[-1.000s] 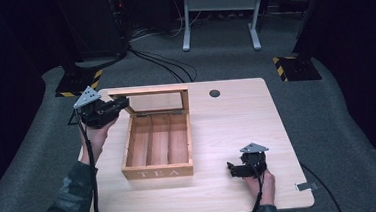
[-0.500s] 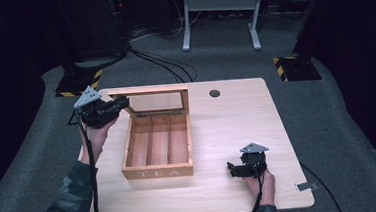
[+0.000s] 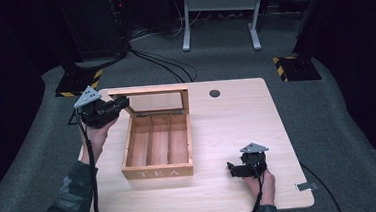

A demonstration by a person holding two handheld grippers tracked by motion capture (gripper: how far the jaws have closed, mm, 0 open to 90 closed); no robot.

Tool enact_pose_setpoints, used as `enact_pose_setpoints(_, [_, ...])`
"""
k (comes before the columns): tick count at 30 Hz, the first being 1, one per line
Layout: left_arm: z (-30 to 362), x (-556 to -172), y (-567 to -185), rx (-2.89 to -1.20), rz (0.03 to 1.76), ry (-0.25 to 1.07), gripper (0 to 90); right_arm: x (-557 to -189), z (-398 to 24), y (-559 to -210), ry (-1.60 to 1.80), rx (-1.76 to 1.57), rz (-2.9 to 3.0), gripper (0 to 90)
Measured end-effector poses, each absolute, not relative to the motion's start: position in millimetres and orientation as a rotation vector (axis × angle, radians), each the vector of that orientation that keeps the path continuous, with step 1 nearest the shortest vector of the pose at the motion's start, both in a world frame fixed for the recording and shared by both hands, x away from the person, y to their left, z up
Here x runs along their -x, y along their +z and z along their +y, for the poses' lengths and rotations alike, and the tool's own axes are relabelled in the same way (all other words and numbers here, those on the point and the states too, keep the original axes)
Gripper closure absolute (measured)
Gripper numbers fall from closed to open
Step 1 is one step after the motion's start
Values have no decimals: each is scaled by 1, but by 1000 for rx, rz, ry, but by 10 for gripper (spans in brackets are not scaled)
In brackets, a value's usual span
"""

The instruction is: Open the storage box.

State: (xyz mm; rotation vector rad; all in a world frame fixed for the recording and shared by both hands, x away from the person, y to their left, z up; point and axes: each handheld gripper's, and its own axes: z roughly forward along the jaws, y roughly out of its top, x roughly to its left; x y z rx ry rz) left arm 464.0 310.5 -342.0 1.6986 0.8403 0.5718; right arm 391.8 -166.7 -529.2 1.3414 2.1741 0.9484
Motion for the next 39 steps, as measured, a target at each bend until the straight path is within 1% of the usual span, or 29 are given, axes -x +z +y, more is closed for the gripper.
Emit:
enact_pose_setpoints(20, [309,-460,-343,-1698,827,579,779,-392,-167,-529,948,-1341,2175,77])
enact_pose_setpoints(30, [307,-453,-348,-1696,815,577,778,-392,-167,-529,949,-1341,2174,77])
enact_pose_setpoints(39, [306,-439,-359,-1683,800,587,779,-392,-167,-529,949,-1339,2174,77])
